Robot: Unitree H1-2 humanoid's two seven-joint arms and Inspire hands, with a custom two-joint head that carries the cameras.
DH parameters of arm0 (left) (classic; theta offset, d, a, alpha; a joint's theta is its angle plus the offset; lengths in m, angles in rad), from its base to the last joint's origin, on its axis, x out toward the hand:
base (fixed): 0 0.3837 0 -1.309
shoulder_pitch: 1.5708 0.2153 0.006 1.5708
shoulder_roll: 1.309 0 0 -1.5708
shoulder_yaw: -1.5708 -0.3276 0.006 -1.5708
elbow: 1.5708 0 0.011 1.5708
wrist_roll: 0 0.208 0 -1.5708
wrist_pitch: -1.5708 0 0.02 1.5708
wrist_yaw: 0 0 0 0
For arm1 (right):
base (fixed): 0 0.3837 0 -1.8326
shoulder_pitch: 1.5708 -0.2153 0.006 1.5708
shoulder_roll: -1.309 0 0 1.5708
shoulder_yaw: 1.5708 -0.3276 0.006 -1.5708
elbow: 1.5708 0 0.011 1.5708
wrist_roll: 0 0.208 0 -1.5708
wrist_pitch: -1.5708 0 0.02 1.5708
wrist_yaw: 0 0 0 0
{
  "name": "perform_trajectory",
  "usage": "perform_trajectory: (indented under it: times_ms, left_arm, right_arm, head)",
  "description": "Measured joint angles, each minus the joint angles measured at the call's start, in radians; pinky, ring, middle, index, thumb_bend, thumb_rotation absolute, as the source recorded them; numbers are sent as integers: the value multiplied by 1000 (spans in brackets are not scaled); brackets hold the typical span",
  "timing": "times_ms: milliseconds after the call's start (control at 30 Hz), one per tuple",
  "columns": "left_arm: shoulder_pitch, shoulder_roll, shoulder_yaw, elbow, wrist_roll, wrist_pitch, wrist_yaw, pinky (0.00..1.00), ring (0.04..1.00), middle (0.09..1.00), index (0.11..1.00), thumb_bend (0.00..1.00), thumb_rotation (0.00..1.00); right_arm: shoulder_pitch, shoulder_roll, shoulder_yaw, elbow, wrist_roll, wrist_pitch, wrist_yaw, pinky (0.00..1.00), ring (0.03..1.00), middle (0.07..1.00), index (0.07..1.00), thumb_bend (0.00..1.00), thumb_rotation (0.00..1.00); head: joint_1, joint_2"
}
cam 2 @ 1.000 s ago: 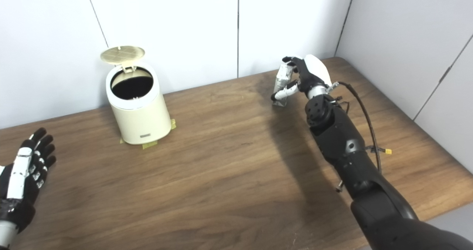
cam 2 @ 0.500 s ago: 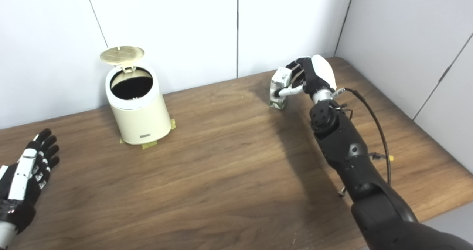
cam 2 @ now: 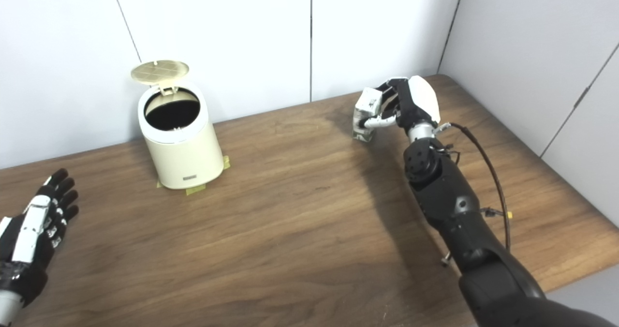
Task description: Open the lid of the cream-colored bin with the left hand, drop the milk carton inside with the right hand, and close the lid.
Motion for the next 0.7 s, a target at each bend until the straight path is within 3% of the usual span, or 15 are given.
perform_trajectory:
  times_ms: [333, 567, 633, 700]
  left_arm:
    - [32, -1, -37, -18, 44, 0, 3, 1000, 996, 991, 1000, 396, 899]
    - [39, -34, -48, -25, 55, 1, 27, 1000, 973, 965, 997, 389, 922]
    - [43, -41, -63, -25, 60, 1, 27, 999, 972, 964, 993, 424, 901]
    - [45, -48, -76, -21, 74, -2, 28, 988, 968, 961, 992, 459, 885]
  right_arm:
    - [15, 106, 13, -265, -6, -15, 8, 342, 419, 512, 496, 500, 0]
    - [-12, 195, 85, -392, -83, 6, 36, 320, 408, 517, 503, 498, 0]
    - [-39, 226, 92, -411, -102, 19, 39, 412, 409, 492, 502, 502, 0]
    - [-66, 246, 95, -414, -102, 18, 41, 397, 400, 496, 509, 501, 0]
  head:
    - [112, -14]
    - [210, -21]
    - [241, -28]
    - [265, -32]
